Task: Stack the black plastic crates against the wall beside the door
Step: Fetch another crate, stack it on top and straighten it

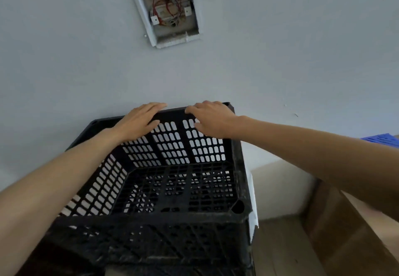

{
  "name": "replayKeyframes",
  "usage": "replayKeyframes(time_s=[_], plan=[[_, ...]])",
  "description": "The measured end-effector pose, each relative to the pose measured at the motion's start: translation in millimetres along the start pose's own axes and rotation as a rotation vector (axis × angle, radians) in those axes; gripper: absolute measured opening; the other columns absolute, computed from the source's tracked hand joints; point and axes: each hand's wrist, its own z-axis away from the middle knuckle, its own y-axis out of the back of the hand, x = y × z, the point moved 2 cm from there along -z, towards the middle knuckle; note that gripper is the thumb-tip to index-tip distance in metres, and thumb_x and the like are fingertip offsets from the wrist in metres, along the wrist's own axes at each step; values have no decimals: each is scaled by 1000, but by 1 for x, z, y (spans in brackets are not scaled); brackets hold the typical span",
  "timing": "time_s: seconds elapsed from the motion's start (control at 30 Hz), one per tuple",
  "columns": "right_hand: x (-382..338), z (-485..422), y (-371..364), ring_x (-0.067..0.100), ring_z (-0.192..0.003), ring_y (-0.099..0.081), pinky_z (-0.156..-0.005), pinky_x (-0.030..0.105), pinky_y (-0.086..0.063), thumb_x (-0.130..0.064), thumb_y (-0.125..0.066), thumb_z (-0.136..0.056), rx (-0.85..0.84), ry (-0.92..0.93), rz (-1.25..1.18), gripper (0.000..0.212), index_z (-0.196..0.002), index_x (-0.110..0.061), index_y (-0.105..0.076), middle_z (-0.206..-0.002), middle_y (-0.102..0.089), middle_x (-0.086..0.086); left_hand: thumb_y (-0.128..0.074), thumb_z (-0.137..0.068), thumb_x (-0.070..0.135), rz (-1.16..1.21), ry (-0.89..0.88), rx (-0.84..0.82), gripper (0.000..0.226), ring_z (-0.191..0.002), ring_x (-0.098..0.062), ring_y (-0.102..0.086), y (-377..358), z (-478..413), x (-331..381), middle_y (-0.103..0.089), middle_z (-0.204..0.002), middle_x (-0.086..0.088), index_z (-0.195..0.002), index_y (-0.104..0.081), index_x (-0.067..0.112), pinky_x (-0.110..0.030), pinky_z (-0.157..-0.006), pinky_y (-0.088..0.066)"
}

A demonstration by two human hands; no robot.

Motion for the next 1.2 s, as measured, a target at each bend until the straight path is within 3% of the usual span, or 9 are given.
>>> replayKeyframes(time_s=[0.2,0.4,0.5,0.6,0.8,0.9,1.03,1.2], plan=[[-40,-70,3,26,-130,-40,-98,41,-40,-29,-46,-97,-209,168,40,49,-143,-20,-35,-143,-44,6,-46,-100,26,-41,218,12,54,-134,-28,-39,11,92,-76,-42,-148,-8,-151,-29,20,-41,-111,-34],[-101,-131,-29,29,-141,-26,-112,45,-31,-36,-51,-95,-289,213,55,71,-153,-13,-15,-157,-22,9,-46,-99,34,122,388,-64,66,-145,-23,-22,-10,148,-127,-17,-159,-3,-154,-13,22,-45,-118,-25],[-127,-160,-46,29,-145,-17,-116,47,-25,-35,-50,-95,-239,212,52,77,-153,-10,-8,-160,-12,9,-49,-99,35,256,392,-77,71,-146,-19,-19,-13,145,-149,-12,-160,0,-155,-8,22,-34,-119,-20],[-150,-190,-62,30,-146,-18,-118,45,-21,-28,-46,-97,-181,188,-28,69,-153,-9,-10,-160,-15,11,-48,-99,38,351,397,-102,73,-149,-17,-11,-17,136,-169,-6,-162,0,-156,-6,18,-25,-116,-11],[-167,-229,-95,29,-143,-25,-116,44,-22,-18,-40,-97,-92,116,-195,59,-152,-15,-20,-157,-27,9,-47,-98,46,495,359,-135,80,-150,-13,2,-39,119,-185,4,-164,1,-156,1,17,-34,-123,-5],[-165,-229,-116,26,-146,-18,-117,44,-14,-26,-44,-95,-62,86,-91,68,-154,-21,-11,-160,-19,4,-48,-97,46,478,335,-125,84,-149,-12,11,-45,118,-187,12,-163,2,-156,5,19,-26,-116,2],[-164,-231,-132,24,-147,-13,-117,44,-10,-29,-44,-90,-40,89,41,78,-154,-23,1,-161,-11,2,-49,-97,42,464,325,-128,83,-149,-14,15,-48,118,-188,14,-163,3,-155,7,22,-33,-120,1],[-168,-229,-125,23,-148,-4,-117,44,-5,-29,-44,-90,-130,67,116,84,-153,-23,12,-162,1,1,-50,-97,39,479,323,-104,83,-149,-15,16,-48,118,-188,14,-163,2,-155,7,22,-31,-117,1]])
